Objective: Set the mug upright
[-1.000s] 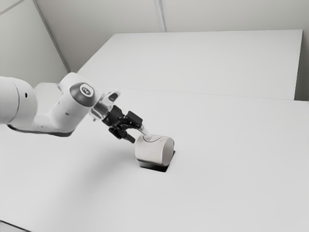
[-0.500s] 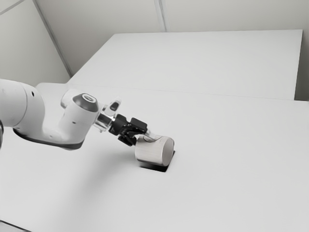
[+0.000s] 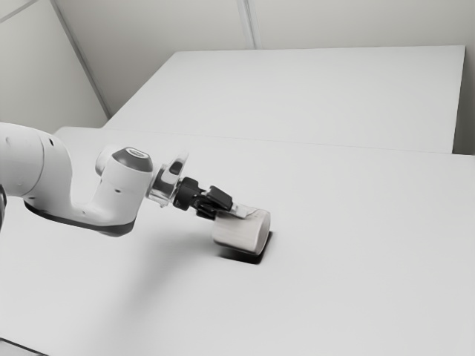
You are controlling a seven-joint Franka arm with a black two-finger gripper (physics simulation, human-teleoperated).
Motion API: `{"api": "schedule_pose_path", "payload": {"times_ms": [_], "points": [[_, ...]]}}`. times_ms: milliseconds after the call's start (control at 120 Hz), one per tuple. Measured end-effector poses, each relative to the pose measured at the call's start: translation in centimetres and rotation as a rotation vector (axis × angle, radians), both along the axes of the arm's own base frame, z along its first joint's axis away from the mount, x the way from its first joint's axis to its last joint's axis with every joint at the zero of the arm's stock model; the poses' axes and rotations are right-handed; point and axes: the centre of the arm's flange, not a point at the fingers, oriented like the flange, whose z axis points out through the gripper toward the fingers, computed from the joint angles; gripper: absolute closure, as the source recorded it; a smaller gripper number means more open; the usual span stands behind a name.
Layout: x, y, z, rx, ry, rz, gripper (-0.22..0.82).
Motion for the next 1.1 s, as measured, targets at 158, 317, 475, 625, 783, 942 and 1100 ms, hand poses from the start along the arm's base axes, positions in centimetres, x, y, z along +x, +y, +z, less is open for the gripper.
{"api": "schedule_pose_path", "payload": {"times_ms": [158, 317, 475, 625, 783, 942, 1100], "points": [[0.0, -0.3, 0.9, 0.001, -0.048, -0.025, 0.63], [0.0, -0.6, 2.6, 0.001, -0.105, -0.046, 0.73], [-0.1, -1.3, 4.9, 0.003, -0.166, -0.071, 0.76], [0.0, -1.9, 8.3, 0.069, -0.227, -0.143, 0.77], [0.5, -1.5, 11.3, 0.262, -0.235, -0.264, 0.78], [1.0, 0.5, 13.1, 0.457, -0.181, -0.315, 0.78], [0.8, 1.5, 13.4, 0.619, -0.098, -0.333, 0.78]]}}
